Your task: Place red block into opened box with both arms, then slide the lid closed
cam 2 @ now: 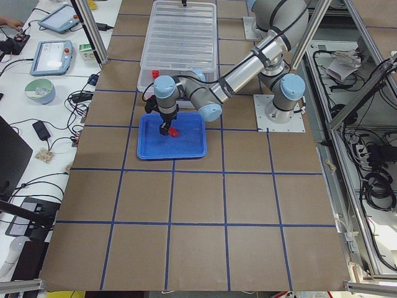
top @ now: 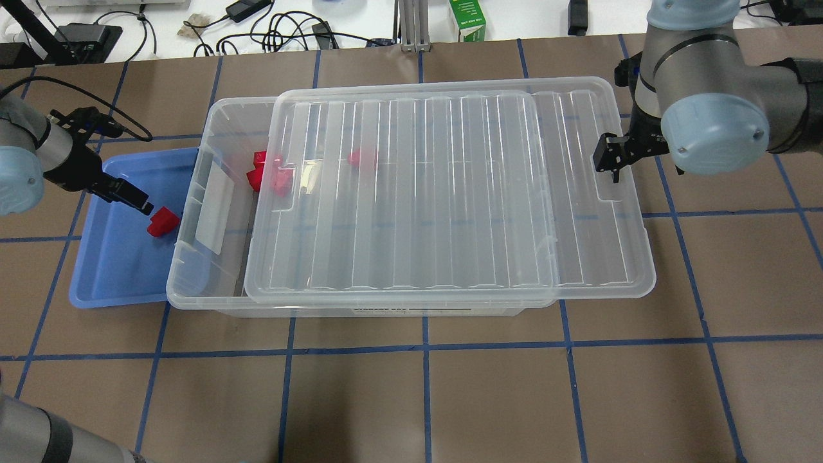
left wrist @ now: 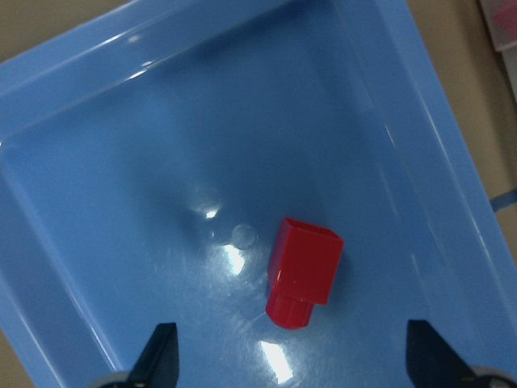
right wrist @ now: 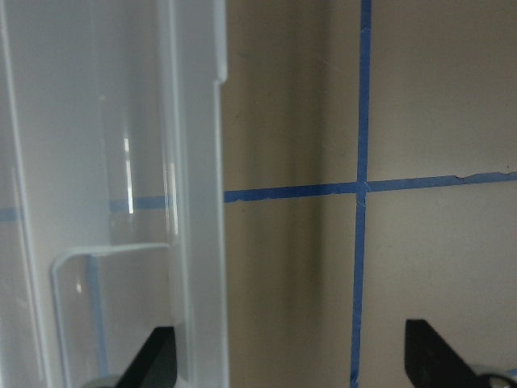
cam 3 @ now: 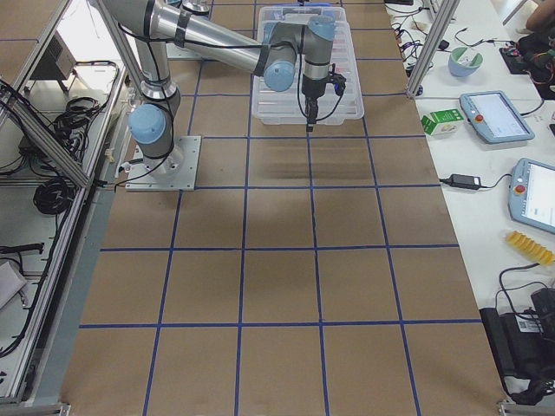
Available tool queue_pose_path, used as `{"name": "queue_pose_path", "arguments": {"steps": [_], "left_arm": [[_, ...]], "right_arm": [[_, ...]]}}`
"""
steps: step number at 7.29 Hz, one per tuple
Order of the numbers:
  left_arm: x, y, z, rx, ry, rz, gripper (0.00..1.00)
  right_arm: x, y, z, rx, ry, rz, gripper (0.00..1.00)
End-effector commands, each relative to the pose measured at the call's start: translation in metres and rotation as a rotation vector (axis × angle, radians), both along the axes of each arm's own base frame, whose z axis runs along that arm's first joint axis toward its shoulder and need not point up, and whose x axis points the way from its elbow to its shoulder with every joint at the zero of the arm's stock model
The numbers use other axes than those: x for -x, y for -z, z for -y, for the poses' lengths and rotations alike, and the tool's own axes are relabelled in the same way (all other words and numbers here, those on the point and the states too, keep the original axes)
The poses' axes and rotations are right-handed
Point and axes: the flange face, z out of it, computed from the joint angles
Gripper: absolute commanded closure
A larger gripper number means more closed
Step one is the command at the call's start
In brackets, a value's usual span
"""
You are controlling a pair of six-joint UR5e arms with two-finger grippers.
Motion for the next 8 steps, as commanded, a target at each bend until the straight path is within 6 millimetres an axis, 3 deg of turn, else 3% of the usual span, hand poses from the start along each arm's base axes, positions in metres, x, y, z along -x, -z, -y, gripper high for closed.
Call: {"name": "queue_pose_path", "arguments": {"steps": [1,3,5,8], "left_arm": [[0.001,0.026,0.001,0.002,0.001,-0.008,0.04],[0.002,0.033,0.002,-0.010,0.005,-0.010,0.23],[0.002,0.048,0.003,-0.034,0.006,-0.018,0.23],[0.009,0.061,-0.004,-0.059,0.005,-0.034,0.27]], "right_arm": [[0.032,-0.002,0.002,-0.001,0.047,-0.005,0.00],[0.060,0.000,0.003,-0.020,0.039,0.004,0.00],[0.095,-0.001,0.001,-0.024,0.088,0.014,0.00],[0.103,-0.001,0.000,-0.026,0.095,0.014,0.00]]}}
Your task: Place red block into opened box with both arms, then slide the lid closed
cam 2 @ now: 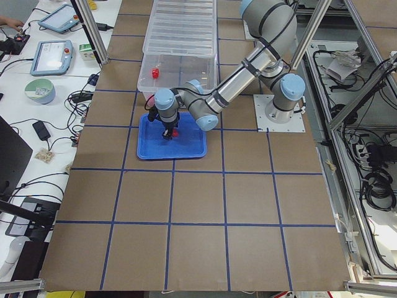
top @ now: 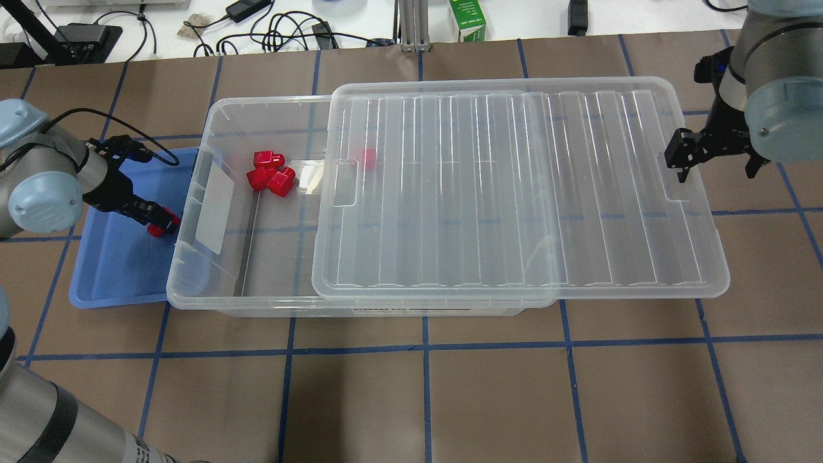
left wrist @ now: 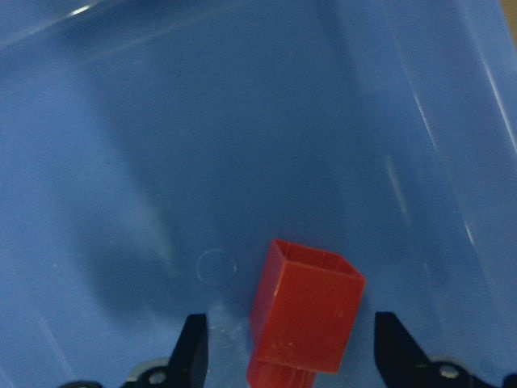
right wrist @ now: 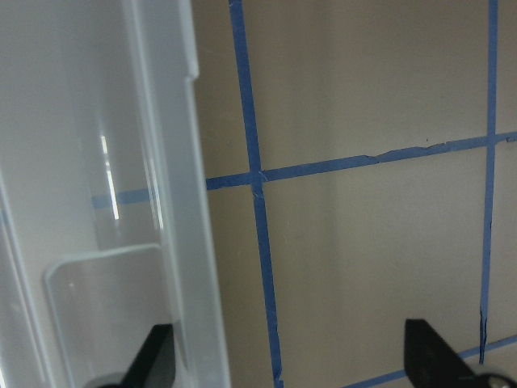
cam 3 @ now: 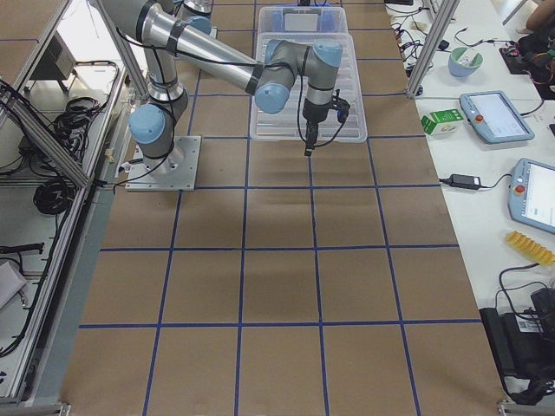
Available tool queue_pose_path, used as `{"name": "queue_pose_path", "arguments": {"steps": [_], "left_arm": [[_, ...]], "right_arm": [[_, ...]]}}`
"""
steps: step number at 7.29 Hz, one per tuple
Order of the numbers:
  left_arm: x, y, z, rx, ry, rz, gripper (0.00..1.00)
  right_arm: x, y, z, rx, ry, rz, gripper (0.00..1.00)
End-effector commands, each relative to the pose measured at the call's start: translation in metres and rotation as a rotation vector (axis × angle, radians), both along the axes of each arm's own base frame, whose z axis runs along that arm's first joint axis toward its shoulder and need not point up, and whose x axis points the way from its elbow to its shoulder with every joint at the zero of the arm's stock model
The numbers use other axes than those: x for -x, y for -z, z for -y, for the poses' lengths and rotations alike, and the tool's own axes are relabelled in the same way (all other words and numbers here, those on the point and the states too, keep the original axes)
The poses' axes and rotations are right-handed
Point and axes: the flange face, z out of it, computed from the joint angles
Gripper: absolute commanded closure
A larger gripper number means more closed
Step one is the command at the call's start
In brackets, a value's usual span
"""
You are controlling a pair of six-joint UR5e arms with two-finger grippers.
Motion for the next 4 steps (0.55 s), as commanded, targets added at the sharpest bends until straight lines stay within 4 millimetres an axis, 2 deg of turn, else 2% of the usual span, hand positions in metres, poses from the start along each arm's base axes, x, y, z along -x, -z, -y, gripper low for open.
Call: {"name": "queue_pose_path", "arguments": {"steps": [1,2,3,4], "left_arm": [[0.003,0.003,-0.001,-0.005,0.010,-0.004,0.46],[0.002,0.000,0.001,0.001,0.010,0.002,0.78],[-0.001,-0.015,0.006,0.027,0.009,0.017,0.92],[-0.003,-0.028,0.011,0.045,0.006,0.029,0.95]], "right_arm": [[0.002,-0.004,-0.001,0.006,0.003,0.000,0.00],[0.001,-0.008,-0.001,0.012,0.001,-0.002,0.00],[0.001,-0.010,0.000,0.017,0.001,-0.003,0.00],[0.002,-0.013,0.000,0.024,0.001,-0.005,0.00]]}}
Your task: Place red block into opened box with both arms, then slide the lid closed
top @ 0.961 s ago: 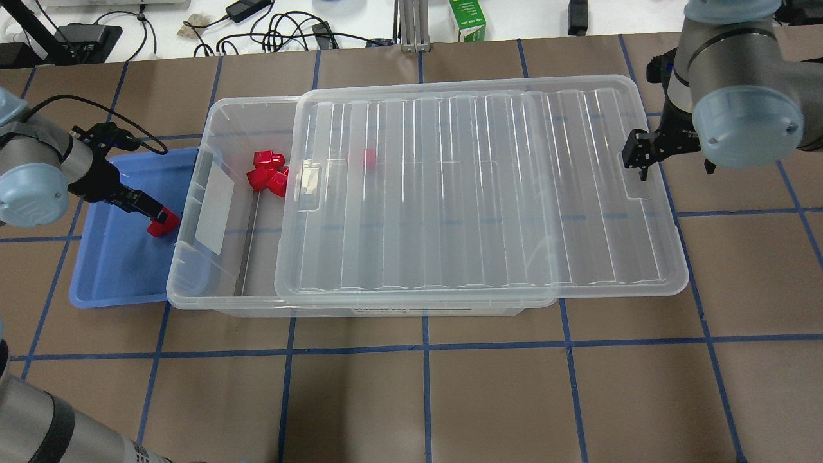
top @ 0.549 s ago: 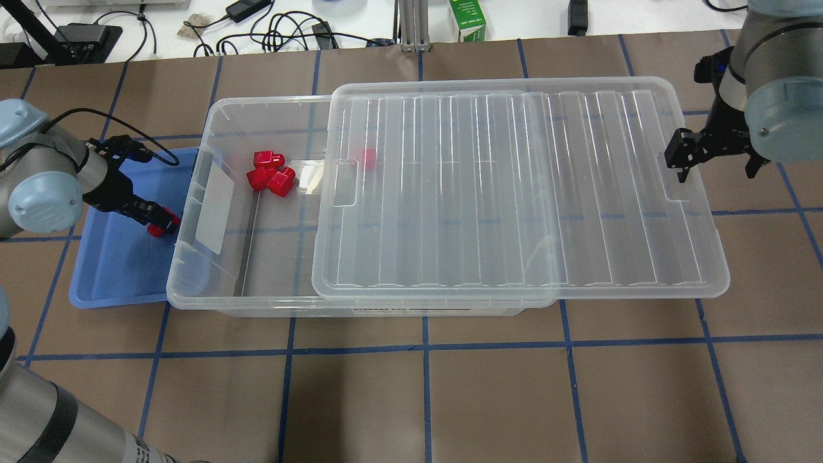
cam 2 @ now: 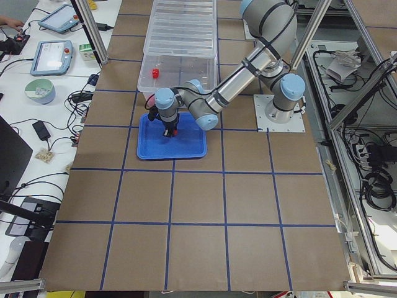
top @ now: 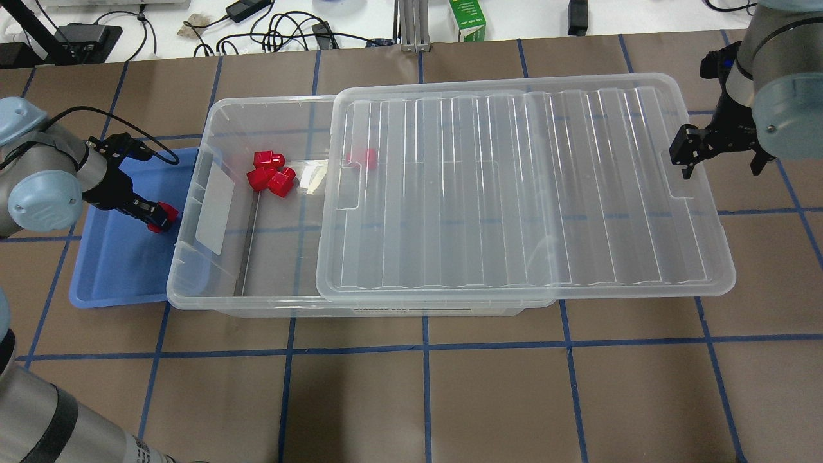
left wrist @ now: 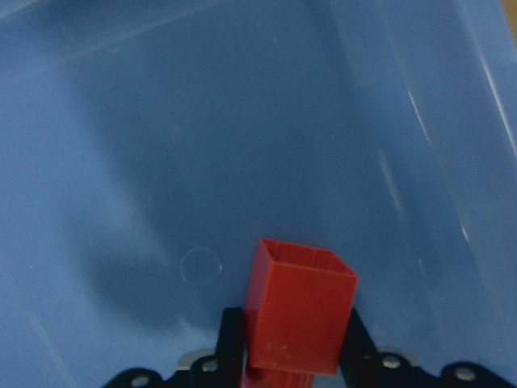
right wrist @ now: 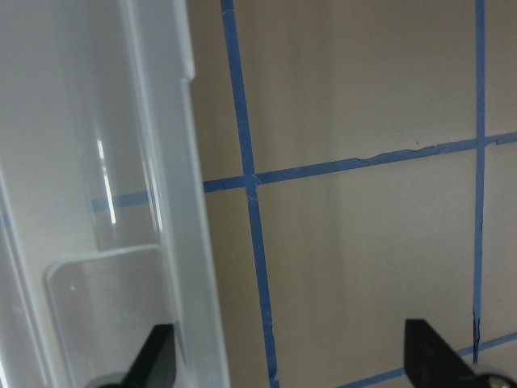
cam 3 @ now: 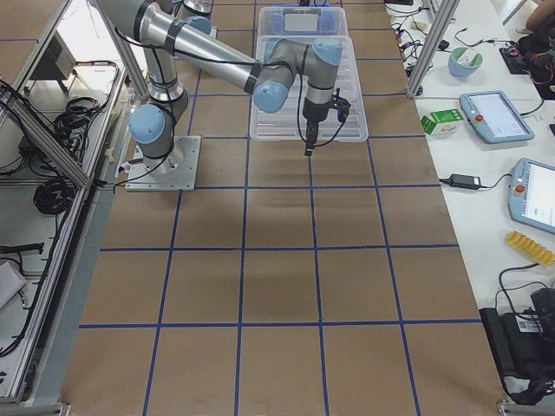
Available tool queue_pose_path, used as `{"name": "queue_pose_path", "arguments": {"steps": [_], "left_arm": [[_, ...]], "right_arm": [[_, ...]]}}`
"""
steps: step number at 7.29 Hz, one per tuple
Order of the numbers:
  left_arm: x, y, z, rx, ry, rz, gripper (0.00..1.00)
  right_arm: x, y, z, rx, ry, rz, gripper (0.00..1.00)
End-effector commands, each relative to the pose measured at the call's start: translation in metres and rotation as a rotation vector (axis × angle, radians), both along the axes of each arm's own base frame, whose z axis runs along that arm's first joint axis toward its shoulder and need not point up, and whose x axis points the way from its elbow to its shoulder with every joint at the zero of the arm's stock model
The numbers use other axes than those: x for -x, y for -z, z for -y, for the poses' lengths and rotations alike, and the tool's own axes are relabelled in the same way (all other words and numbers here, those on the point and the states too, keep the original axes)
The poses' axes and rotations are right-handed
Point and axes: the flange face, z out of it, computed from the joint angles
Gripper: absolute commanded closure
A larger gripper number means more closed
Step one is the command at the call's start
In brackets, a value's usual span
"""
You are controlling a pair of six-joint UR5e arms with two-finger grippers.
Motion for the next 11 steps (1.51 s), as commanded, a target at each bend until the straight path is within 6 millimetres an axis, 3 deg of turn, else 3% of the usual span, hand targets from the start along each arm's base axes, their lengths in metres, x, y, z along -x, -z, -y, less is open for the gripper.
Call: {"name": "queue_pose_path", "arguments": {"steps": [1,3,4,5,6,7,8,9,10,11], "left_arm": [[-0.002,-0.041,0.013,0.039,0.005,0.026,0.95],[-0.005,-0.147,0.024,0.014,-0.036,0.004,0.95],[0.019,-0.190,0.023,0.004,-0.041,-0.002,0.95],[0.067,-0.222,0.022,0.018,-0.043,0.018,0.95],[0.105,-0.238,0.019,0.020,-0.145,0.019,0.95],[0.130,-0.241,0.013,0.012,-0.191,0.017,0.95],[0.161,-0.239,0.012,-0.004,-0.271,0.018,0.95],[0.205,-0.238,0.005,-0.009,-0.268,0.028,0.95],[0.232,-0.221,-0.002,-0.042,-0.299,0.033,0.95],[0.240,-0.199,-0.007,-0.061,-0.340,0.033,0.96]], "right_arm": [[-0.001,-0.009,0.003,0.021,0.000,-0.003,0.00],[-0.015,-0.049,0.015,0.121,-0.016,0.098,0.00],[-0.027,-0.076,0.006,0.139,-0.017,0.155,0.00],[-0.055,-0.104,-0.005,0.187,-0.042,0.220,0.00],[-0.103,-0.125,-0.017,0.228,-0.068,0.239,0.00],[-0.150,-0.130,-0.027,0.248,-0.018,0.256,0.00],[-0.181,-0.131,-0.034,0.253,0.037,0.273,0.00],[-0.185,-0.130,-0.036,0.248,0.039,0.269,0.00],[-0.185,-0.128,-0.035,0.240,0.040,0.267,0.00],[-0.184,-0.126,-0.034,0.237,0.040,0.262,0.00]]}}
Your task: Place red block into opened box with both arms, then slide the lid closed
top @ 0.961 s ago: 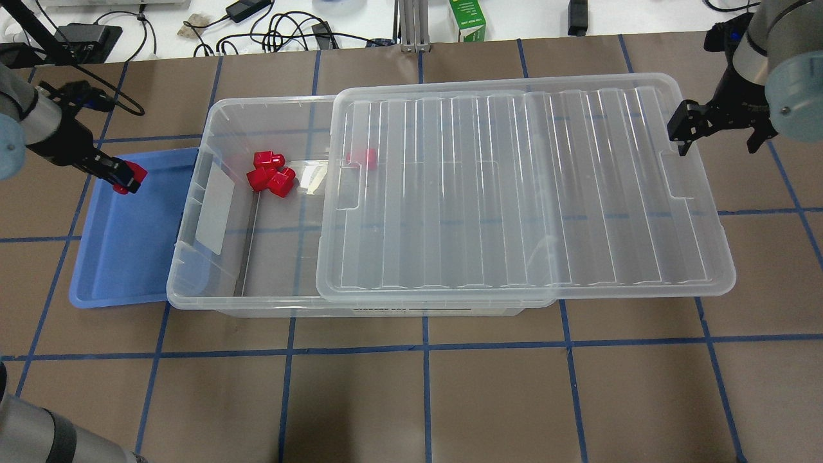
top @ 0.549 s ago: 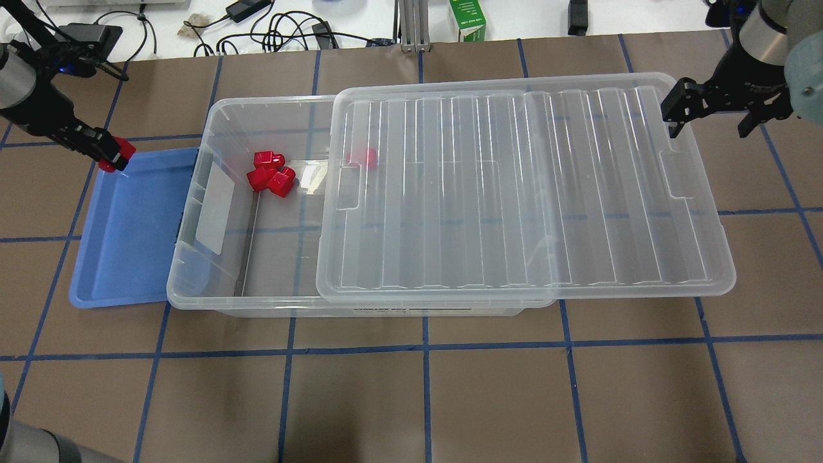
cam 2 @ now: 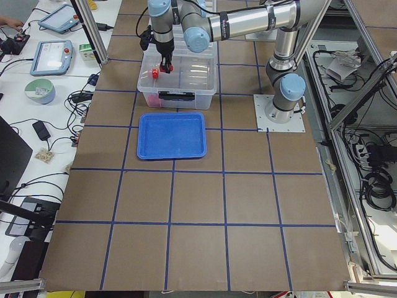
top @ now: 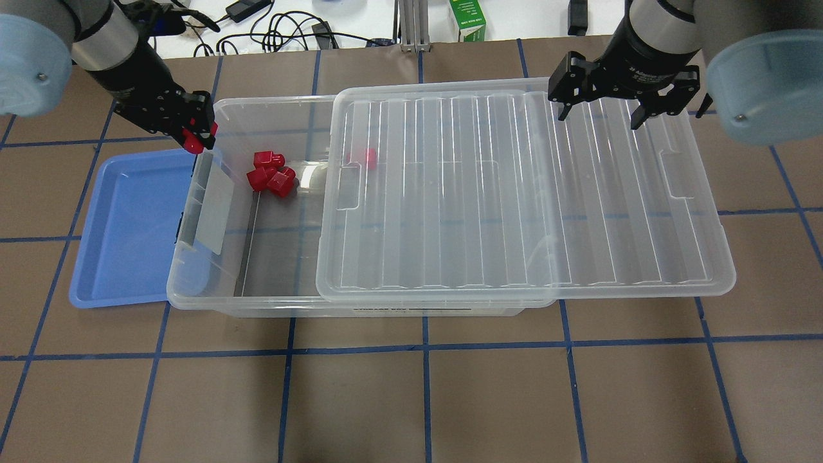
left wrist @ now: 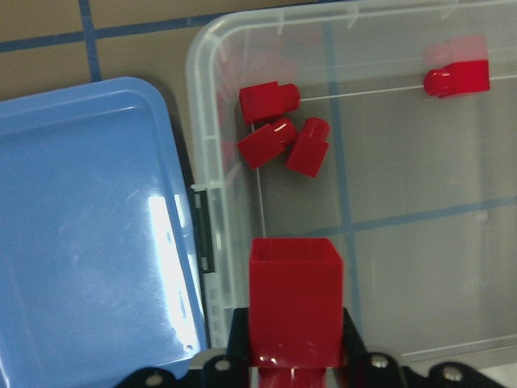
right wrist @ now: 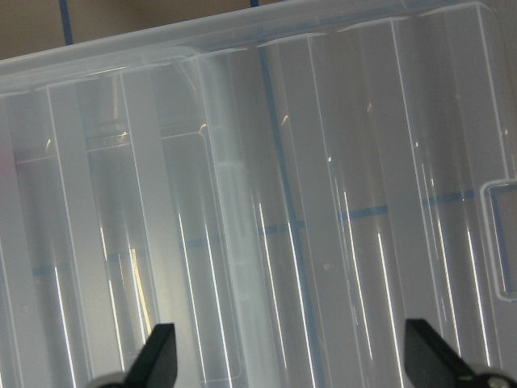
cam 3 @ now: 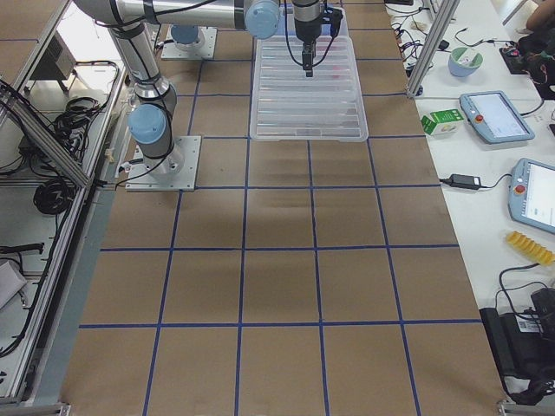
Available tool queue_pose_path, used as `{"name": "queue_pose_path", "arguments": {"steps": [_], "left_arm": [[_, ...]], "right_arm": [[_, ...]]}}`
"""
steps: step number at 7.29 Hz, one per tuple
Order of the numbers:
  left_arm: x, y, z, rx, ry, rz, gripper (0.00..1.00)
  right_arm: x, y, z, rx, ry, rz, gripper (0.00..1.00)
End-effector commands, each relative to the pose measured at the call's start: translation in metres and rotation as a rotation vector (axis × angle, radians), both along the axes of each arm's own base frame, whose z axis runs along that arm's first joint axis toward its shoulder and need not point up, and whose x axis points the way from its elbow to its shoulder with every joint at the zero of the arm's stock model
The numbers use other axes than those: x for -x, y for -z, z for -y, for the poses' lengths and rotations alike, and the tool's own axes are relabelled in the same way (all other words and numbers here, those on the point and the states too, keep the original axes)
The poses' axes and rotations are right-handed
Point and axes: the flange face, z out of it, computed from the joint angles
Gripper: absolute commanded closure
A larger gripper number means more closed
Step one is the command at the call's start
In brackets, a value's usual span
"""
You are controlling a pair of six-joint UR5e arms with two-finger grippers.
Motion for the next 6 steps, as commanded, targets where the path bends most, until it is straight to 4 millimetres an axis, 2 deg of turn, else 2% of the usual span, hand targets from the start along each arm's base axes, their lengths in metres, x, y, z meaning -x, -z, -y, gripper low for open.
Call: {"name": "queue_pose_path", "arguments": {"steps": [1,3,4,5,6], "left_arm": [[0.026,0.045,-0.020,-0.023,-0.058,0.004,0.96],[0.034,0.079,-0.040,0.004,-0.120,0.008,0.99],[0.046,0.091,-0.049,-0.005,-0.102,0.010,1.00],[0.054,0.111,-0.057,-0.007,-0.104,0.046,1.00],[0.053,0.125,-0.056,0.015,-0.102,0.059,1.00]], "right_arm": [[-0.002,0.001,0.000,-0.004,0.004,-0.005,0.00],[-0.002,0.002,0.000,-0.005,0.001,-0.007,0.00],[-0.002,0.002,-0.001,-0.008,0.000,-0.008,0.00],[-0.002,0.003,-0.001,-0.010,-0.002,-0.009,0.00],[-0.002,0.002,-0.002,-0.008,-0.005,-0.009,0.00]]}}
